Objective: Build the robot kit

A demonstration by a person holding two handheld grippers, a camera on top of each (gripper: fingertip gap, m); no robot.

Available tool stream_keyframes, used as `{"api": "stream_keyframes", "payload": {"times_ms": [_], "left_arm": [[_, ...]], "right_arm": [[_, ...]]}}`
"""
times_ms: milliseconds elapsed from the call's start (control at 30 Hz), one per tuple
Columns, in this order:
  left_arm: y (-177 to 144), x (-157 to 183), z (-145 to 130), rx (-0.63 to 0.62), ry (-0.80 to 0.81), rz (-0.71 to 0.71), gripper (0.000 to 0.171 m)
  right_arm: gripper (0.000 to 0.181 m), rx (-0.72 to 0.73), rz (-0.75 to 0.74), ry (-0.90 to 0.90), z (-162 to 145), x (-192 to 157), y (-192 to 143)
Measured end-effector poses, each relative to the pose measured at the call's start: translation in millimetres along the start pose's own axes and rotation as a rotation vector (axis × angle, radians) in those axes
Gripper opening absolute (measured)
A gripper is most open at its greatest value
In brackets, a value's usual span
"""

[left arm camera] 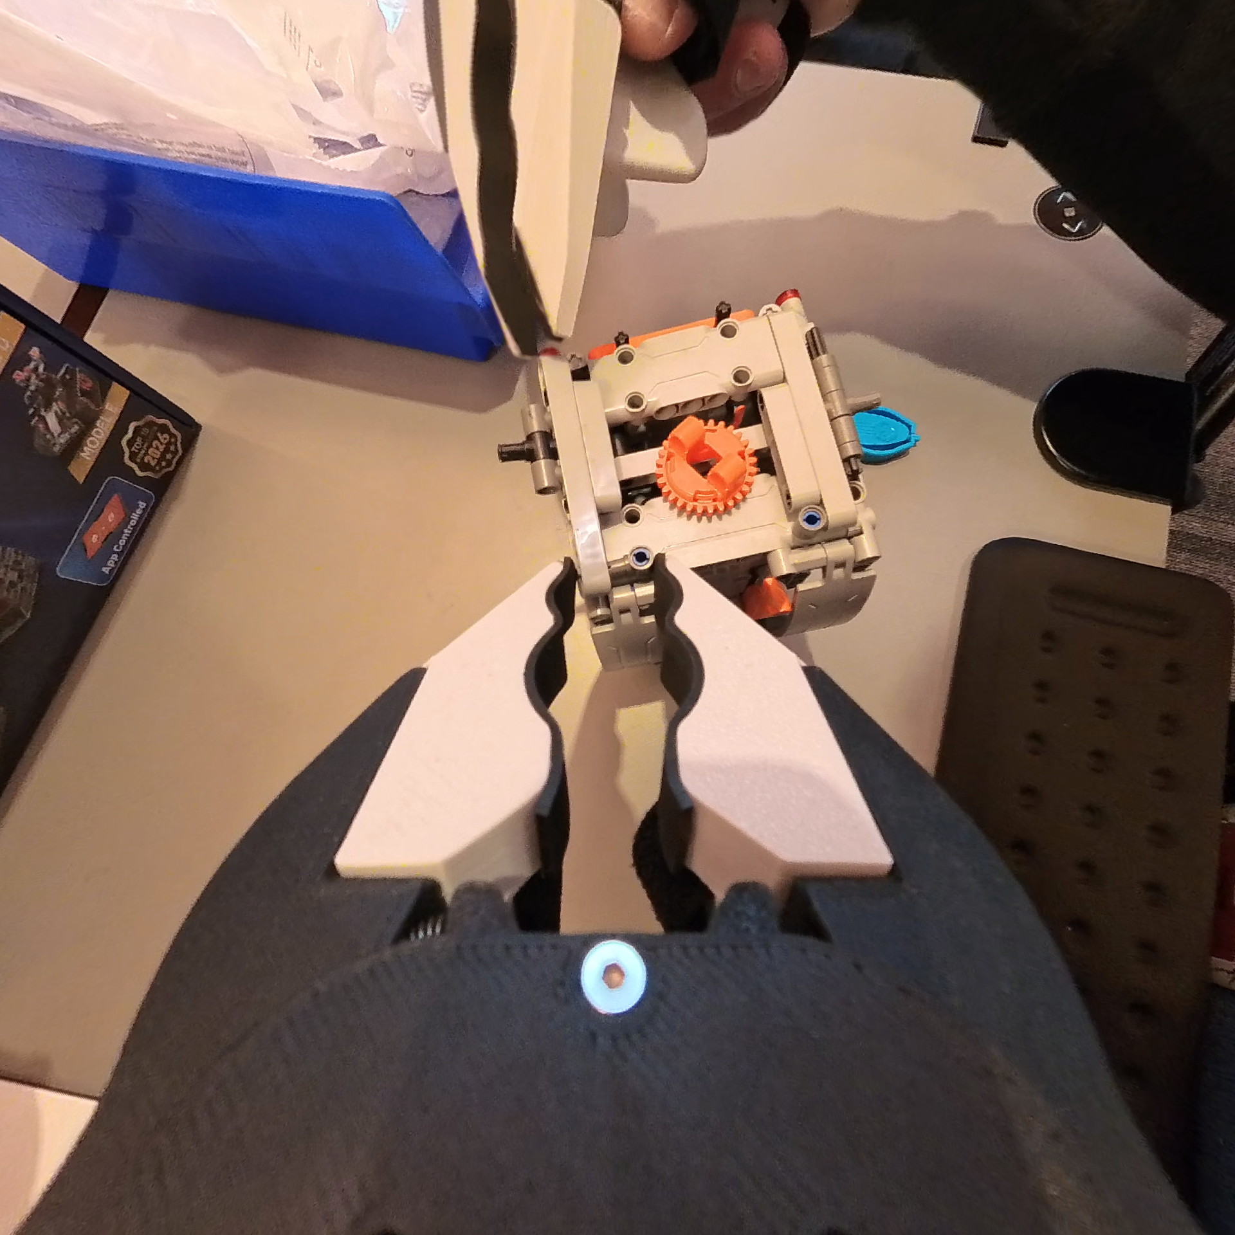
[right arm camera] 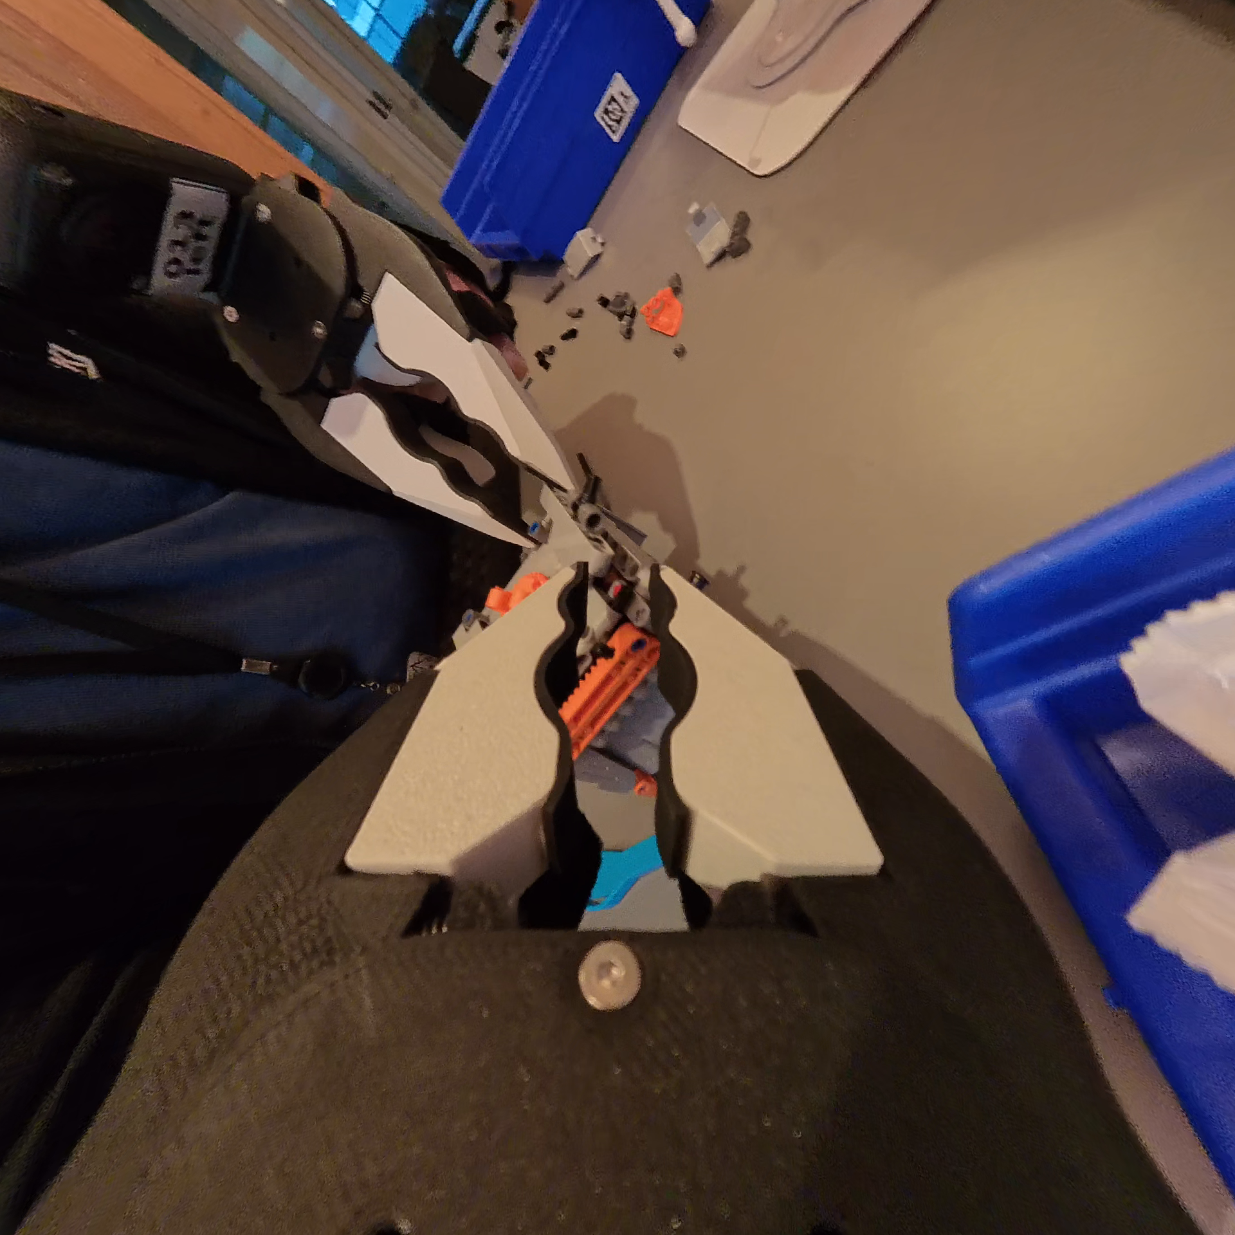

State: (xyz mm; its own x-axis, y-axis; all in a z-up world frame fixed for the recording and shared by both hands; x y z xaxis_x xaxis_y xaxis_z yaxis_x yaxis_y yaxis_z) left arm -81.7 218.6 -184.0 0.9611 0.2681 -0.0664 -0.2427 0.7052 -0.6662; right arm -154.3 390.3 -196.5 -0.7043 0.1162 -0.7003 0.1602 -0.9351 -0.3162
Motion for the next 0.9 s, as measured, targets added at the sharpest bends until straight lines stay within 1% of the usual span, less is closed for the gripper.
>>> {"api": "stream_keyframes", "payload": {"times_ms": [67,200,367,467,633,700,767,900], "left_arm": [[0.0,-0.1,0.0,-0.001,-0.003,-0.002,0.021],[0.1,-1.0,0.1,-0.002,-0.005,-0.006,0.021],[0.1,-2.8,0.0,-0.003,0.0,-0.024,0.021],[-0.2,-3.8,0.1,-0.007,0.026,-0.041,0.021],[-1.4,-6.9,-1.1,-0.005,0.047,-0.087,0.021],[-1.5,-7.6,-1.6,-0.001,0.061,-0.092,0.021],[-1.4,-7.5,-1.3,0.001,0.064,-0.096,0.021],[-0.8,-5.3,-0.2,0.01,0.072,-0.091,0.021]], "right_arm": [[0.016,0.001,-0.019,0.006,-4.0,1.0,-3.1],[0.014,0.003,-0.01,0.011,-11.3,0.2,-2.6],[0.01,0.021,-0.034,0.003,-14.3,-0.9,-3.8],[0.015,0.013,-0.04,0.006,-15.4,-4.8,-2.6],[0.014,0.012,-0.012,0.035,-19.1,-7.1,-3.4],[0.016,0.043,-0.024,0.02,-17.3,-8.1,-4.1],[0.019,0.059,-0.019,0.007,-15.3,-11.6,-2.0],[0.018,0.04,-0.022,0.002,-15.0,-13.3,9.2]]}}
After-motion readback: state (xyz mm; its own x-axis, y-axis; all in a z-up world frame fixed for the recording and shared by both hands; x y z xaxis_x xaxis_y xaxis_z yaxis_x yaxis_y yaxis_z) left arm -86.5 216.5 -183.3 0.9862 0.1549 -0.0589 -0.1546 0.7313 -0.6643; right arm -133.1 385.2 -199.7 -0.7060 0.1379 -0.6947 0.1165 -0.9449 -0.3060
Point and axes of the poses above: each gripper's, where its closed fingertips meet, y out along the fingers, z out of its top, x = y × z across the jaws, the point moved 8 cm from there along -y, back along the fingers, and after that the axes turned 4 degrees about x, right-handed, at the moved point
